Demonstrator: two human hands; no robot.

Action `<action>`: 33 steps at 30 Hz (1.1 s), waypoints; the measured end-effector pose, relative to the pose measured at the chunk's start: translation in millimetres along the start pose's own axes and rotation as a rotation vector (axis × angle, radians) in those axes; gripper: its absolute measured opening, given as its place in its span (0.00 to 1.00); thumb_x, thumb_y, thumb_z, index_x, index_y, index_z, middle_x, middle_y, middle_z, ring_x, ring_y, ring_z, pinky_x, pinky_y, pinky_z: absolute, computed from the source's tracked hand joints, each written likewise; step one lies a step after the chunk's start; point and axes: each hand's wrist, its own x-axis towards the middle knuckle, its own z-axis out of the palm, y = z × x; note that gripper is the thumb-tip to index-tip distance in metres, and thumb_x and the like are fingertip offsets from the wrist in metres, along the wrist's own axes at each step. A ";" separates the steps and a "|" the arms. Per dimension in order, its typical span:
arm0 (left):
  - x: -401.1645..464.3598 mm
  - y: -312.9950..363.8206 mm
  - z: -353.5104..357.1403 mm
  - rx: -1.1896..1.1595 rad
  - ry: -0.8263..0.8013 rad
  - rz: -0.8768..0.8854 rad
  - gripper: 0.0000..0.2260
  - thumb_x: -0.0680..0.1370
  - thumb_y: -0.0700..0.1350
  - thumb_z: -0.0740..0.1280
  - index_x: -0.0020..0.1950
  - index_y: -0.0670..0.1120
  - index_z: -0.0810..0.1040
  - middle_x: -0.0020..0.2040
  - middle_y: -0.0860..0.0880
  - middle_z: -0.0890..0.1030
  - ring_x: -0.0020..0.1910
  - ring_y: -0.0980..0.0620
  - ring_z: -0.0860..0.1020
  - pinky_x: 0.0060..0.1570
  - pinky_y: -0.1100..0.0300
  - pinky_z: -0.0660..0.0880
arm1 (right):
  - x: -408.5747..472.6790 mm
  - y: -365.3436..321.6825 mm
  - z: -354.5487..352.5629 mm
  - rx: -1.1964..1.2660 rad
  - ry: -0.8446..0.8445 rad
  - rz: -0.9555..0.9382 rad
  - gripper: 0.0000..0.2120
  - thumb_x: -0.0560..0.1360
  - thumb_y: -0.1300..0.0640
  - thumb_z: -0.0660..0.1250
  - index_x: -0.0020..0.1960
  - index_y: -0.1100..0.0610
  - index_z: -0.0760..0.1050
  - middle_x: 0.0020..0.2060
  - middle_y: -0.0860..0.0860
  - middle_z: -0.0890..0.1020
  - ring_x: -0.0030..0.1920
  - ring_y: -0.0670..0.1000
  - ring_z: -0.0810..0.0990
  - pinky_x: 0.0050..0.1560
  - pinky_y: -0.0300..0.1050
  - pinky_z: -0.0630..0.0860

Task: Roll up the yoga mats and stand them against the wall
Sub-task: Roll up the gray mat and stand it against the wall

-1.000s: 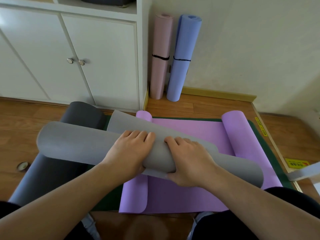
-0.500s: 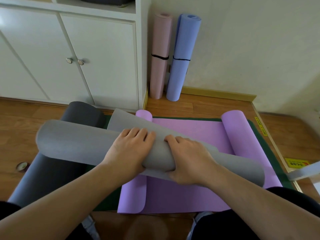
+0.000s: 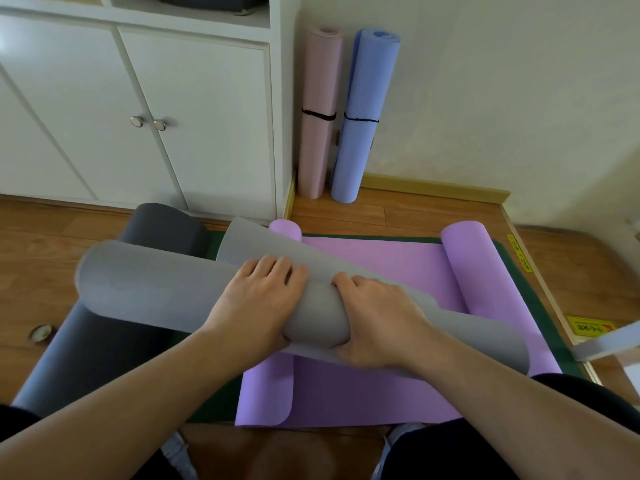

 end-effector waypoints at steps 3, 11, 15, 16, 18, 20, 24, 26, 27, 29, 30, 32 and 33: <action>2.7 -6.6 1.5 -0.046 0.052 0.018 0.38 0.60 0.59 0.83 0.65 0.48 0.76 0.57 0.49 0.82 0.54 0.46 0.81 0.61 0.48 0.78 | -2.5 -3.4 0.4 0.002 -0.003 -0.011 0.44 0.65 0.26 0.69 0.71 0.50 0.64 0.62 0.50 0.78 0.59 0.57 0.80 0.57 0.54 0.78; 2.7 -12.6 -8.5 -0.096 -0.061 0.059 0.35 0.65 0.66 0.73 0.68 0.54 0.70 0.62 0.53 0.79 0.58 0.49 0.77 0.68 0.52 0.69 | -2.9 -5.2 7.7 -0.075 0.053 -0.029 0.37 0.67 0.37 0.77 0.66 0.52 0.65 0.56 0.51 0.79 0.53 0.56 0.81 0.50 0.53 0.79; -0.7 0.2 -3.5 0.042 -0.058 -0.005 0.44 0.60 0.66 0.80 0.71 0.50 0.73 0.65 0.46 0.76 0.62 0.42 0.76 0.66 0.45 0.74 | -0.8 0.1 3.4 -0.024 0.040 0.010 0.36 0.66 0.36 0.75 0.65 0.51 0.66 0.54 0.51 0.80 0.51 0.58 0.82 0.48 0.54 0.80; 0.0 2.0 -2.4 0.047 -0.054 -0.009 0.44 0.60 0.64 0.82 0.70 0.49 0.73 0.64 0.46 0.77 0.61 0.43 0.77 0.65 0.45 0.75 | -1.1 0.2 4.6 -0.015 0.038 0.009 0.36 0.66 0.36 0.75 0.65 0.51 0.66 0.54 0.51 0.80 0.51 0.58 0.82 0.48 0.54 0.80; 1.3 1.7 -2.0 0.032 -0.027 -0.002 0.42 0.60 0.61 0.84 0.69 0.48 0.75 0.61 0.47 0.81 0.58 0.44 0.79 0.62 0.46 0.78 | -2.3 -1.2 6.9 -0.007 0.042 -0.011 0.37 0.67 0.34 0.75 0.68 0.50 0.65 0.56 0.51 0.79 0.53 0.57 0.82 0.50 0.53 0.79; 3.0 -1.1 -4.2 -0.006 -0.023 0.011 0.41 0.59 0.61 0.84 0.67 0.47 0.76 0.59 0.48 0.83 0.55 0.45 0.82 0.59 0.47 0.79 | -4.4 -2.6 7.2 -0.027 0.034 -0.029 0.43 0.67 0.33 0.77 0.72 0.50 0.63 0.61 0.50 0.77 0.59 0.56 0.79 0.57 0.54 0.77; 4.8 -4.6 -9.9 -0.078 -0.059 0.031 0.36 0.63 0.63 0.79 0.66 0.51 0.74 0.57 0.52 0.83 0.54 0.48 0.82 0.61 0.51 0.77 | -6.0 -6.4 9.3 -0.089 0.031 -0.012 0.45 0.65 0.33 0.80 0.71 0.51 0.62 0.62 0.51 0.76 0.59 0.56 0.78 0.58 0.54 0.78; 3.5 -6.3 -10.7 -0.079 -0.080 0.036 0.34 0.64 0.64 0.75 0.67 0.52 0.73 0.58 0.53 0.82 0.55 0.49 0.81 0.63 0.52 0.74 | -5.0 -7.8 10.5 -0.079 0.044 -0.033 0.39 0.67 0.37 0.78 0.68 0.51 0.64 0.58 0.51 0.78 0.55 0.57 0.80 0.52 0.54 0.79; 2.6 -6.7 -11.0 -0.064 -0.081 0.039 0.35 0.64 0.65 0.75 0.67 0.52 0.74 0.58 0.53 0.82 0.55 0.48 0.80 0.64 0.51 0.74 | -4.1 -7.0 8.7 -0.075 0.048 -0.037 0.36 0.67 0.38 0.77 0.67 0.52 0.65 0.56 0.51 0.78 0.54 0.57 0.81 0.50 0.53 0.78; 1.2 -3.5 -10.8 -0.005 -0.062 0.030 0.40 0.62 0.65 0.76 0.70 0.50 0.75 0.62 0.48 0.81 0.58 0.45 0.79 0.65 0.48 0.74 | -2.2 -2.7 1.9 -0.057 0.049 -0.025 0.34 0.66 0.40 0.76 0.65 0.51 0.66 0.55 0.51 0.79 0.52 0.56 0.81 0.47 0.51 0.77; 1.0 -0.3 -11.2 0.026 -0.065 0.019 0.42 0.62 0.66 0.77 0.72 0.49 0.74 0.65 0.46 0.78 0.61 0.44 0.78 0.67 0.46 0.74 | -1.4 -0.2 -1.0 -0.042 0.043 -0.016 0.34 0.66 0.40 0.76 0.65 0.51 0.66 0.54 0.50 0.80 0.51 0.56 0.81 0.47 0.51 0.77; 2.2 5.1 -10.6 0.071 -0.072 0.009 0.44 0.62 0.66 0.80 0.73 0.50 0.72 0.67 0.45 0.75 0.64 0.42 0.75 0.67 0.45 0.74 | -1.4 2.1 -2.7 -0.012 0.029 -0.007 0.33 0.66 0.38 0.75 0.63 0.50 0.66 0.53 0.50 0.80 0.50 0.56 0.81 0.47 0.52 0.79; 2.9 6.5 -10.6 0.071 -0.072 0.007 0.43 0.62 0.64 0.81 0.72 0.50 0.72 0.66 0.46 0.76 0.63 0.43 0.76 0.66 0.45 0.75 | -2.1 1.8 -2.1 -0.001 0.021 -0.007 0.33 0.67 0.37 0.75 0.64 0.50 0.66 0.53 0.50 0.79 0.50 0.56 0.81 0.47 0.53 0.79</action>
